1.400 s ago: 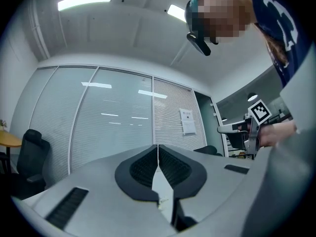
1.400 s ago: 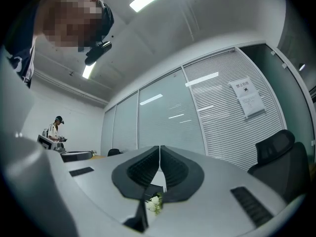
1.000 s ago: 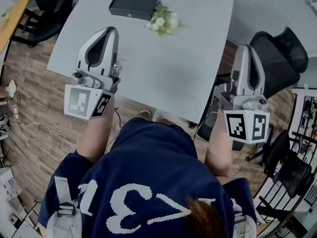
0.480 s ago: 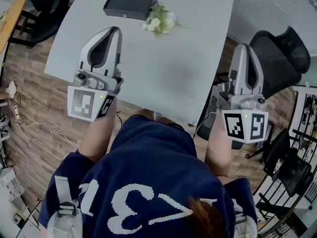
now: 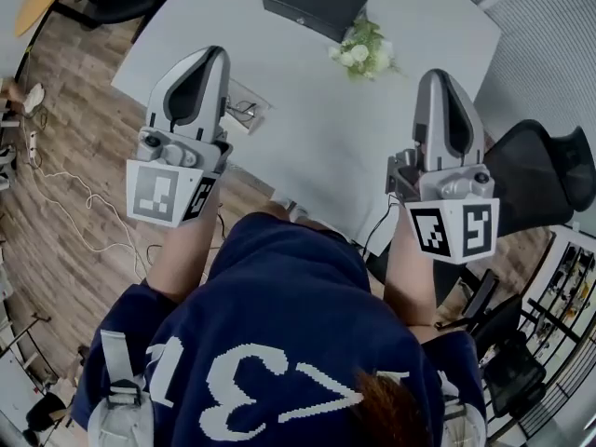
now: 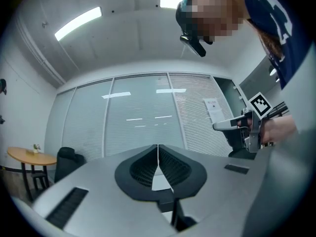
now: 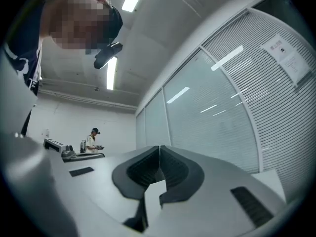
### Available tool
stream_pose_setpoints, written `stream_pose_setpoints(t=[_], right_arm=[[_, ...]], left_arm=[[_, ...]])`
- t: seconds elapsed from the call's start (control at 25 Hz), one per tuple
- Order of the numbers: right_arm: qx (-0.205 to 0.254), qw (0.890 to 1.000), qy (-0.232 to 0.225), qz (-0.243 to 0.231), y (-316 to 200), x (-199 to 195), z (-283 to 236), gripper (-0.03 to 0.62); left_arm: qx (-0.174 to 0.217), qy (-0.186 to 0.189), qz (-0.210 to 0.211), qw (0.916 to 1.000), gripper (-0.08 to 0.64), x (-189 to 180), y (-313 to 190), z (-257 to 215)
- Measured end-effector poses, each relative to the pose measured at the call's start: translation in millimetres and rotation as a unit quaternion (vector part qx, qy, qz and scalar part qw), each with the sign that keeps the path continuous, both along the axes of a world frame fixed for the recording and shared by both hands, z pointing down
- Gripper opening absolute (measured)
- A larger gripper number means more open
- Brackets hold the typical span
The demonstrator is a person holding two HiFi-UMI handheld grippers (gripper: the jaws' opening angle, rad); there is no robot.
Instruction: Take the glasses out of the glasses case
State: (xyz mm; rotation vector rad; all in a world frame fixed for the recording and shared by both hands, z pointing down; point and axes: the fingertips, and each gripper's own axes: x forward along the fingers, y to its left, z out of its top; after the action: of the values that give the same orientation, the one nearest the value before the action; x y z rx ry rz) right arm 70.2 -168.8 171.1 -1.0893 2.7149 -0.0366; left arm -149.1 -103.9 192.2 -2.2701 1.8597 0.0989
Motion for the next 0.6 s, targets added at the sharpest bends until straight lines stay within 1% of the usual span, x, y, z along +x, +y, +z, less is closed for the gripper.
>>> stream_pose_setpoints(t=[0.16, 0.28, 0.36, 0.44, 0.52, 0.6], right_arm=[[-0.006, 0.997, 0.013, -0.078, -3, -73, 15, 0.026], [-0.025, 0.99, 0.04, -0.136, 6, -124, 38, 0.028], [-0.043, 0.981, 0.069, -0.176, 17, -158, 61, 0.028], [-0.056, 0.97, 0.108, -0.209, 30, -189, 88, 0.028], [-0.068, 0.957, 0.149, -0.238, 44, -216, 120, 0.028], [-0.085, 0.942, 0.191, -0.264, 57, -240, 155, 0.028]], left_arm=[[-0.01, 0.012, -0.055, 0.9984, 0.02, -51, 16, 19], [-0.031, 0.011, -0.088, 0.9956, 0.02, -77, 30, 33], [-0.042, 0.019, -0.107, 0.9932, 0.02, -91, 39, 46], [-0.051, 0.028, -0.119, 0.9912, 0.02, -104, 46, 59], [-0.061, 0.035, -0.126, 0.9896, 0.02, -113, 51, 71], [-0.07, 0.042, -0.132, 0.9879, 0.02, -120, 55, 84]])
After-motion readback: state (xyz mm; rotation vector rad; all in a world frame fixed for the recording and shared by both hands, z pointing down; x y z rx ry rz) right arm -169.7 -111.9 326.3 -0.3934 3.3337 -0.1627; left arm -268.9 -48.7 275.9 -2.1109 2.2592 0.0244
